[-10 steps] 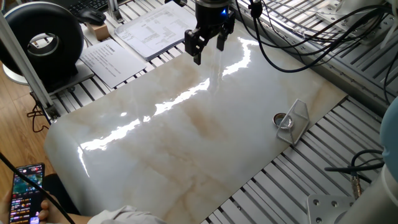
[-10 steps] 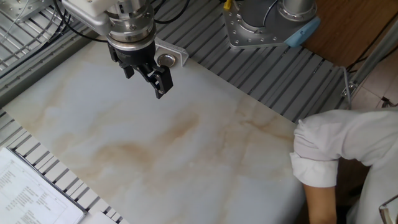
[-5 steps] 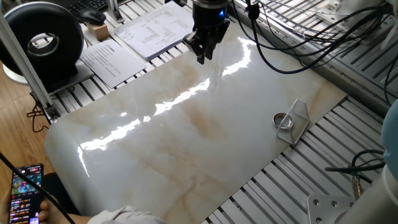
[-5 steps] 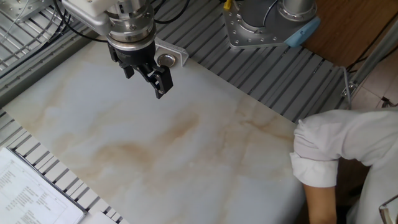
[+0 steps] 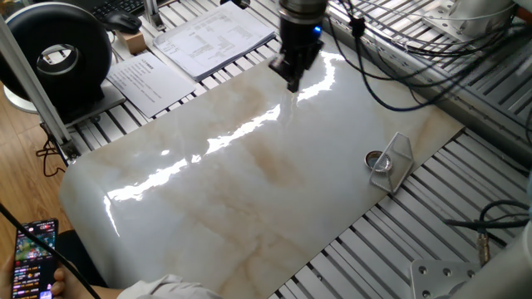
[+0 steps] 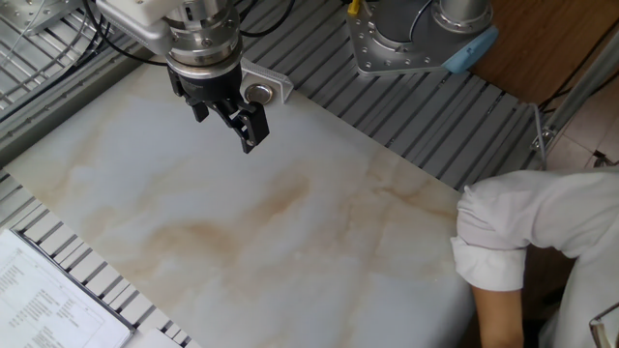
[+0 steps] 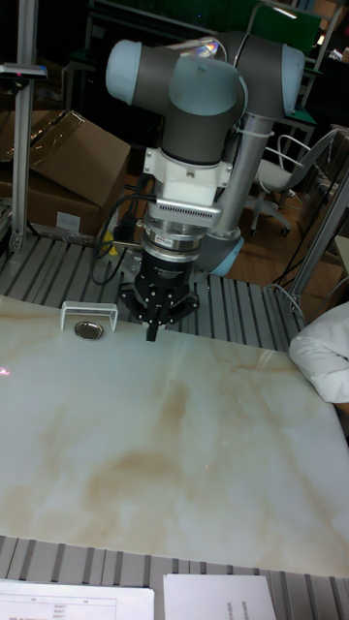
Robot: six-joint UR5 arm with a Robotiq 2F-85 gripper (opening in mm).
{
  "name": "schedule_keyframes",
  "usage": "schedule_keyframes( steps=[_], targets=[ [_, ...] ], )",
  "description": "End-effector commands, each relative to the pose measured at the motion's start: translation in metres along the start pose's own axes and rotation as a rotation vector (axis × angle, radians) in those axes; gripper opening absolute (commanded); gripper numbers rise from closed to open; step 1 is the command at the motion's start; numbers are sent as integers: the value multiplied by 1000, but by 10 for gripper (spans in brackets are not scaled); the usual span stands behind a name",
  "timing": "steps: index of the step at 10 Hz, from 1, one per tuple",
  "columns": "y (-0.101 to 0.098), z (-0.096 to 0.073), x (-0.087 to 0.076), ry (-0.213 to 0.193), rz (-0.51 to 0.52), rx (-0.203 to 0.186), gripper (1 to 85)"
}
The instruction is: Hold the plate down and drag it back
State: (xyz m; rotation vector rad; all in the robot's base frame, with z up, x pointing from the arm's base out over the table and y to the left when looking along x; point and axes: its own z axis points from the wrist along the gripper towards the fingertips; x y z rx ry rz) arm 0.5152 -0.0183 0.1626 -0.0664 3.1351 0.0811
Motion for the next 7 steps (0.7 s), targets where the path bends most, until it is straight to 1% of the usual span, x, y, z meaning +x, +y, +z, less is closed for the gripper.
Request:
schedule_keyframes(
  steps=[1,2,3,4,5,6,7],
  targets=[
    [-9,7,12,-4,-14,-12,13],
    [-16,7,15,7,-18,14,23],
    [-12,7,10,-11,-63,-2,227],
    [-13,12,6,-15,-121,7,380],
    [-26,20,10,-12,-150,17,467],
    [-36,26,18,-13,-141,13,557],
    [-46,29,24,-25,-141,16,600]
  ],
)
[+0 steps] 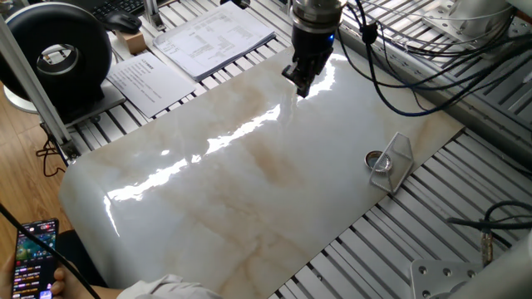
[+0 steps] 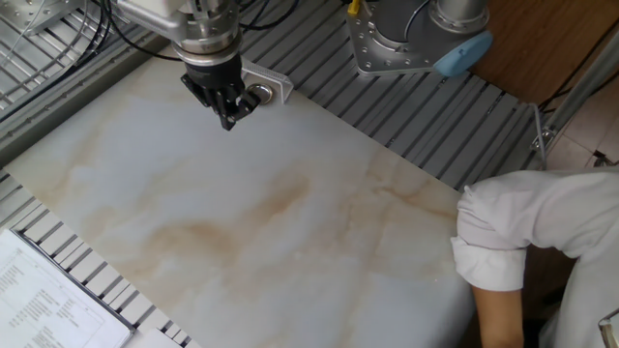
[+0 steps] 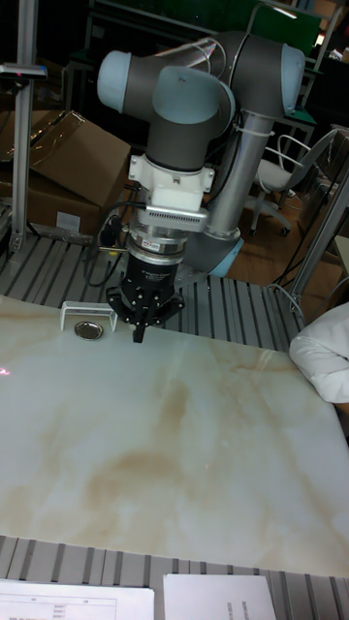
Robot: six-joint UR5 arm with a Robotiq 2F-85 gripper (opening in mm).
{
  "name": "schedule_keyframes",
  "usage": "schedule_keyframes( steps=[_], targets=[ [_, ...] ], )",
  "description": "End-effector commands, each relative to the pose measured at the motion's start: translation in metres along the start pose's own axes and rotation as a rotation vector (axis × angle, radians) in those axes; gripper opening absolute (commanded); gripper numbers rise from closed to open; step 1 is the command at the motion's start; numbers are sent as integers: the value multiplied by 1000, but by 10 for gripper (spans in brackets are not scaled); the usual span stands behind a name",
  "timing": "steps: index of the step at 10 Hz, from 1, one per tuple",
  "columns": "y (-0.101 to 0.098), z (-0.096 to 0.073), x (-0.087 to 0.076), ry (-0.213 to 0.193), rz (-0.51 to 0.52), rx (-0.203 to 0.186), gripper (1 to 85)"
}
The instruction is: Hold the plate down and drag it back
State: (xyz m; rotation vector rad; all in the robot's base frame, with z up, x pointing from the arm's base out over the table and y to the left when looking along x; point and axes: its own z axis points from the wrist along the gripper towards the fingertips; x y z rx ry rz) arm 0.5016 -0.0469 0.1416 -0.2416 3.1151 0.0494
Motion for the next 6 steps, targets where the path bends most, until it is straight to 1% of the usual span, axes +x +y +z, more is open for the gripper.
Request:
schedule_keyframes(
  steps=[1,2,3,5,6],
  targets=[
    [-14,10,10,-19,-1,-8,617],
    [-18,10,12,-11,25,6,613],
    [-18,10,16,1,53,6,613],
    [-16,10,19,14,71,0,603],
    [-17,23,22,19,98,-4,603]
  ],
)
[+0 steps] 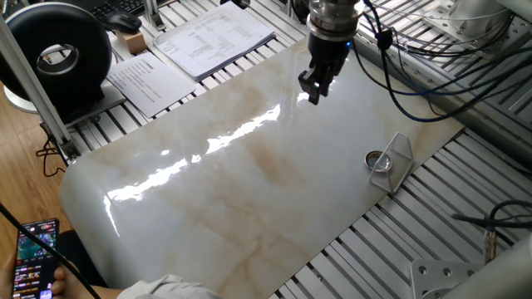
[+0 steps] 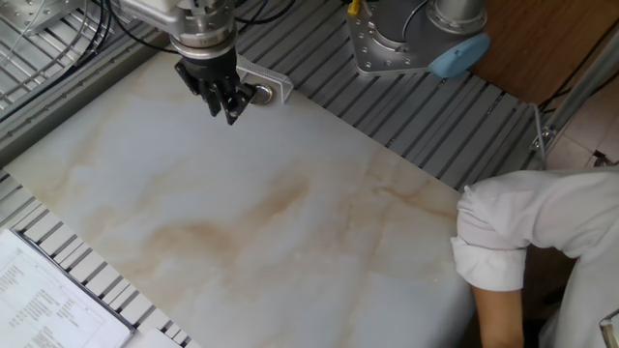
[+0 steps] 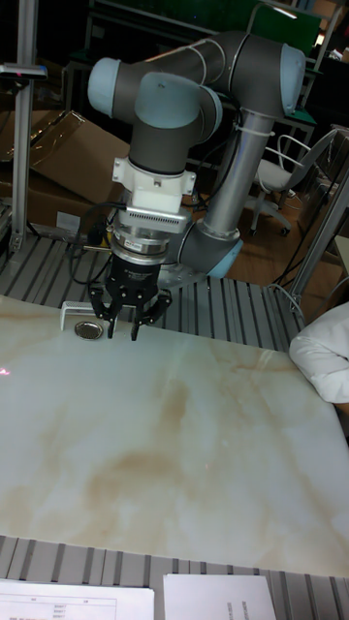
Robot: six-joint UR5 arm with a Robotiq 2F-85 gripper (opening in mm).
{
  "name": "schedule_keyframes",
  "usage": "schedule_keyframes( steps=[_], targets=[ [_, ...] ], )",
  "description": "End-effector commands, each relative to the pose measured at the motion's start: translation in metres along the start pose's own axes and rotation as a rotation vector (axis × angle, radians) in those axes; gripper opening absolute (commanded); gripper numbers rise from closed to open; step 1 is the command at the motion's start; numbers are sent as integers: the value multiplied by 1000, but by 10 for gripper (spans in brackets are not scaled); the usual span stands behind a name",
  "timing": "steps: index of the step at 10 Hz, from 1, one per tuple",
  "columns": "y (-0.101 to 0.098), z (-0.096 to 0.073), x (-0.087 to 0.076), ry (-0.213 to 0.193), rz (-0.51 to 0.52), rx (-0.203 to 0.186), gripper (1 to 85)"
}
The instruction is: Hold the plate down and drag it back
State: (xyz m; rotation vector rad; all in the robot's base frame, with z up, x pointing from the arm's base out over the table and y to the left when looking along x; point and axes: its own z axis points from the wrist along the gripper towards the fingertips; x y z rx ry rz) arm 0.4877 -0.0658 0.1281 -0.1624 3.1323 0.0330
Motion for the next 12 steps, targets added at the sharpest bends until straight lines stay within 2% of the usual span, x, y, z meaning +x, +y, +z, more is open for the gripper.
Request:
schedule_keyframes(
  steps=[1,2,3,4,6,7,8,9,10,11,12],
  targets=[
    [-3,21,17,11,72,-17,597],
    [-6,32,32,3,91,-15,583],
    [-19,40,36,-23,88,31,577],
    [-9,40,40,-7,123,-7,577],
    [-3,39,53,46,135,-27,540],
    [-9,43,53,36,148,-2,523],
    [-16,52,61,29,169,29,480],
    [-14,60,69,21,189,23,457],
    [-16,68,71,-10,187,22,457],
    [-18,67,67,-25,179,24,463],
    [-17,64,71,4,181,22,467]
  ],
)
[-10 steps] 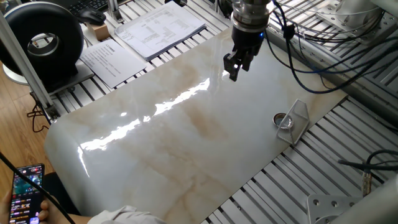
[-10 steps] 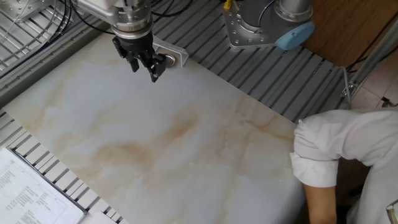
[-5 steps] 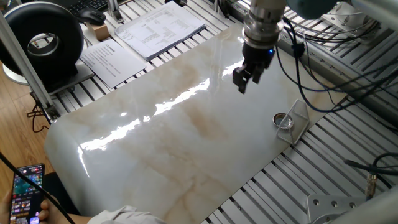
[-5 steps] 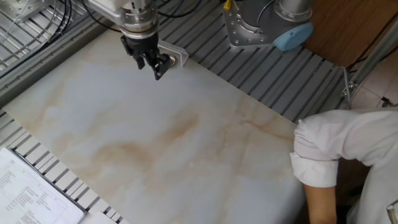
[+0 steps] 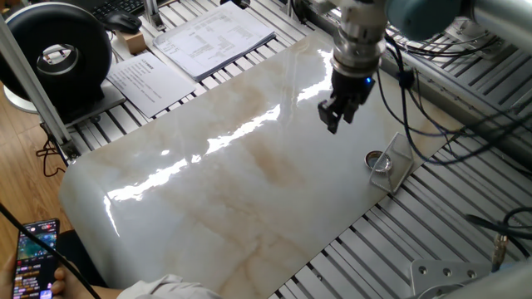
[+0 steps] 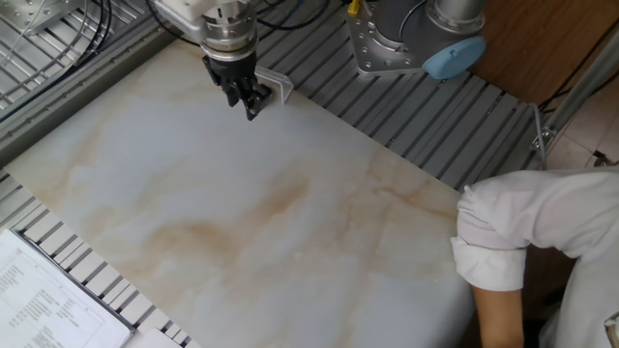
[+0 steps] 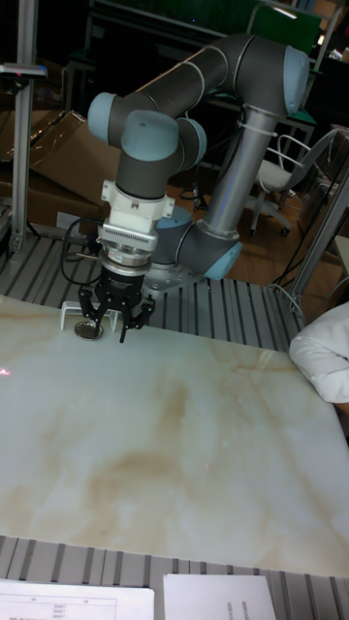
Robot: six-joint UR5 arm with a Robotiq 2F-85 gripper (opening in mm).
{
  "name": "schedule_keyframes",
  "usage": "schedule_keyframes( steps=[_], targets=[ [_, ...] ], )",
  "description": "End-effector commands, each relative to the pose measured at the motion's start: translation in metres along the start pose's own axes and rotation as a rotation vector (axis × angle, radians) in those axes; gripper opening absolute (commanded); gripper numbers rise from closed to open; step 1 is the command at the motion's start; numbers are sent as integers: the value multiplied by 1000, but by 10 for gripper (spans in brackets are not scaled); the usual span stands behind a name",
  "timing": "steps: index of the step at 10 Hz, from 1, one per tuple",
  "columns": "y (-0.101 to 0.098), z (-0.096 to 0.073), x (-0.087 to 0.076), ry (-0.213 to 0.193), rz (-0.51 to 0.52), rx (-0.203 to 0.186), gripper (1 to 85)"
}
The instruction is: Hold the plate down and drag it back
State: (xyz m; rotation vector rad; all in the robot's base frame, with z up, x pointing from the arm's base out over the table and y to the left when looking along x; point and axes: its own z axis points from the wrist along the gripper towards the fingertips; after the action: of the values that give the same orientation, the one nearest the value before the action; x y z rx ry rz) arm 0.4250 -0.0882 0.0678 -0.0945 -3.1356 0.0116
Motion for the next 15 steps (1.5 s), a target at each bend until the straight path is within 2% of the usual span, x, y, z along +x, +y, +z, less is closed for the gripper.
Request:
schedule_keyframes(
  steps=[1,2,4,5,6,8,10,12,15],
  targets=[
    [-9,5,16,33,33,22,460],
    [-9,4,24,66,66,26,453],
    [-10,6,28,80,73,27,457],
    [-6,9,33,83,84,10,453],
    [-3,13,35,77,88,1,453],
    [-9,11,28,65,64,21,453],
    [-5,11,29,70,47,5,457],
    [-7,11,28,68,34,14,440],
    [-10,20,25,42,23,30,433]
  ],
)
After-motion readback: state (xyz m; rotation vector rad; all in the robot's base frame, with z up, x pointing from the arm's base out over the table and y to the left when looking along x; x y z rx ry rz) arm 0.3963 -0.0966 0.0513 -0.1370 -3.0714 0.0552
